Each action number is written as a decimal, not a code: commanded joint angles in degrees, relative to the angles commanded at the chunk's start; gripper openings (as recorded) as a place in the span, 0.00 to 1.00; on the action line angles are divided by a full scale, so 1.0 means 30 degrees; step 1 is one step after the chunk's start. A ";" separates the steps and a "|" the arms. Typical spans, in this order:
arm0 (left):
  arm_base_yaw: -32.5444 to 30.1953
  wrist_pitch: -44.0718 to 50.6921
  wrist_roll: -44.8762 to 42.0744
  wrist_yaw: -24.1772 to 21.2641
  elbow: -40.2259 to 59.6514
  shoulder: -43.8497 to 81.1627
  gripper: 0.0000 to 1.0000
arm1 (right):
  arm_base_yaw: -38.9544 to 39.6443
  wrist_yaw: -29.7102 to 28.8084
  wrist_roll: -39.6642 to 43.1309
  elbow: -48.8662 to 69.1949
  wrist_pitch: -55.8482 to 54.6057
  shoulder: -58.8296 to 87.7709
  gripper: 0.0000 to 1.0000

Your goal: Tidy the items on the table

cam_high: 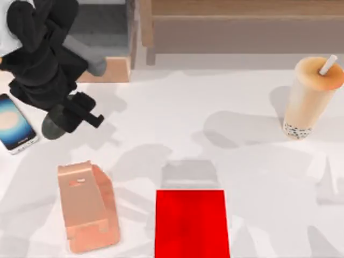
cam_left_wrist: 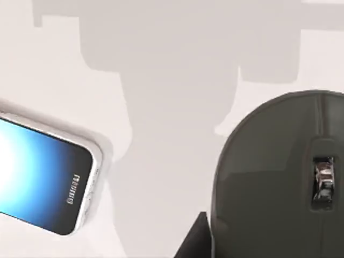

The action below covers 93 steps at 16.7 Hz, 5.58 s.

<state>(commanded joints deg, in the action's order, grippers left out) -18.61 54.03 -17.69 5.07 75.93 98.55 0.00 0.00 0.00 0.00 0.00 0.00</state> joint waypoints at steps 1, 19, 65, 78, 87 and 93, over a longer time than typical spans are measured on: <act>-0.1090 -0.0200 0.2230 0.0022 0.0418 0.0679 0.00 | 0.0000 0.0000 0.0000 0.0000 0.0000 0.0000 1.00; -1.1719 -0.0041 2.3270 -0.1557 0.1568 0.5861 0.00 | 0.0000 0.0000 0.0000 0.0000 0.0000 0.0000 1.00; 0.2362 0.2777 1.7791 -0.1962 0.7527 0.9271 1.00 | 0.0000 0.0000 0.0000 0.0000 0.0000 0.0000 1.00; 0.8172 0.4914 1.6403 -0.1750 1.0716 1.0256 1.00 | 0.0000 0.0000 0.0000 0.0000 0.0000 0.0000 1.00; 0.8185 0.1494 1.6380 -0.1761 0.8355 1.1321 1.00 | 0.0000 0.0000 0.0000 0.0000 0.0000 0.0000 1.00; 0.8195 0.0451 1.6362 -0.1764 0.7652 1.1654 1.00 | 0.0000 0.0000 0.0000 0.0000 0.0000 0.0000 1.00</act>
<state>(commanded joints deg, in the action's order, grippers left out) 5.98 55.39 31.40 -0.23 98.88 133.51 0.00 0.00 0.00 0.00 0.00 0.00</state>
